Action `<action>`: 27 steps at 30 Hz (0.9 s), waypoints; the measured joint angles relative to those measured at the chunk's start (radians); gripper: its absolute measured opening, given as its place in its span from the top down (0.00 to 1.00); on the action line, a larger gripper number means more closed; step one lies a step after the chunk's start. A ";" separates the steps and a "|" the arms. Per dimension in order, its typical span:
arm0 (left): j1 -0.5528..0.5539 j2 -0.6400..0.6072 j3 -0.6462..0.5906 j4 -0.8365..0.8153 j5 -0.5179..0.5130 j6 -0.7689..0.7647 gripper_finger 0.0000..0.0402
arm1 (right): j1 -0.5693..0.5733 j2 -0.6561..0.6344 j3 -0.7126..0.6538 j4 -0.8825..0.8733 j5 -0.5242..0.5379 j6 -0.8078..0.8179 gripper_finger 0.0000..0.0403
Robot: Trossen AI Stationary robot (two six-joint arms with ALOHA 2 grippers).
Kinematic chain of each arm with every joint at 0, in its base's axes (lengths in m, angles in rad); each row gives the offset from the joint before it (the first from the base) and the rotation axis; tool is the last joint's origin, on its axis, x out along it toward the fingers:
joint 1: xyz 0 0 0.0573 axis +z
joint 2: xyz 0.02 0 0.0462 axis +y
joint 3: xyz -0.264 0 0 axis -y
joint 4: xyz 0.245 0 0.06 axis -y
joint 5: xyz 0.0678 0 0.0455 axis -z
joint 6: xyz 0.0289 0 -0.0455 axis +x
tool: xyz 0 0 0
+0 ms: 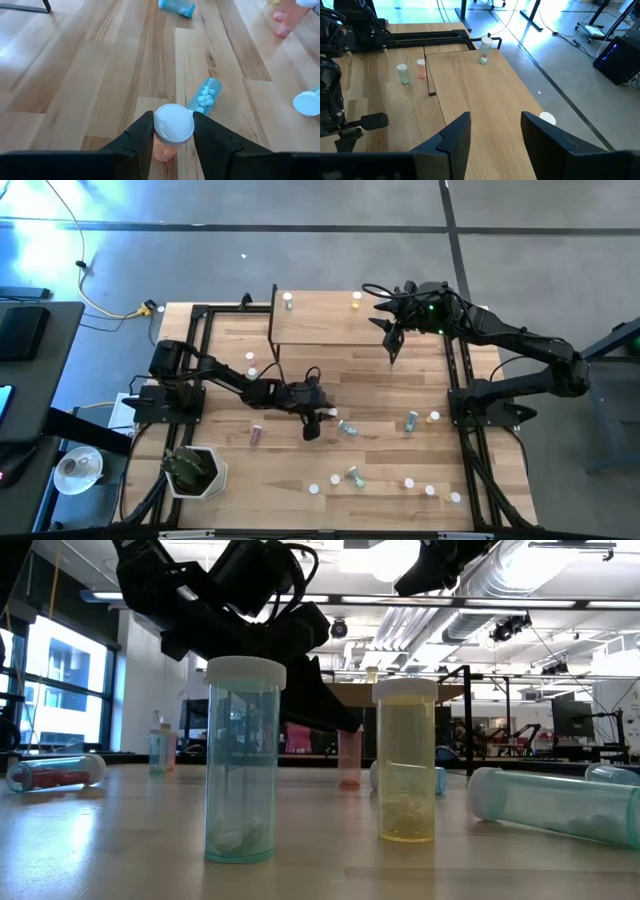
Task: Pick and place medicine bottles onto shelf by color
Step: Put the pink pill bottle on the shelf
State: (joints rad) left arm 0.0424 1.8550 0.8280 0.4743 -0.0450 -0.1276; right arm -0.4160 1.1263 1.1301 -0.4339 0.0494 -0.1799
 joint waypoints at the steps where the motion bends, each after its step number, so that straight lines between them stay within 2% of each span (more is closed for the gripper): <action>1: 0.003 -0.008 0.000 0.002 0.004 0.000 0.71 | 0.000 0.000 0.000 0.000 0.000 0.000 0.59; 6: 0.033 -0.065 0.018 -0.006 0.040 0.011 0.71 | 0.000 0.000 0.000 0.000 0.000 0.000 0.59; 13: 0.111 -0.195 0.043 -0.017 0.061 0.120 0.71 | 0.000 0.000 0.000 0.004 0.000 0.000 0.59; 21: 0.235 -0.361 0.091 -0.039 -0.003 0.314 0.71 | 0.000 0.000 0.000 0.004 0.000 0.000 0.59; 27: 0.362 -0.413 0.219 -0.159 -0.021 0.417 0.71 | 0.000 0.000 0.000 0.004 0.000 0.001 0.59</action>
State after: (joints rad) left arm 0.4044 1.4422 1.0466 0.3148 -0.0657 0.2892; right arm -0.4160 1.1267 1.1301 -0.4297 0.0494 -0.1793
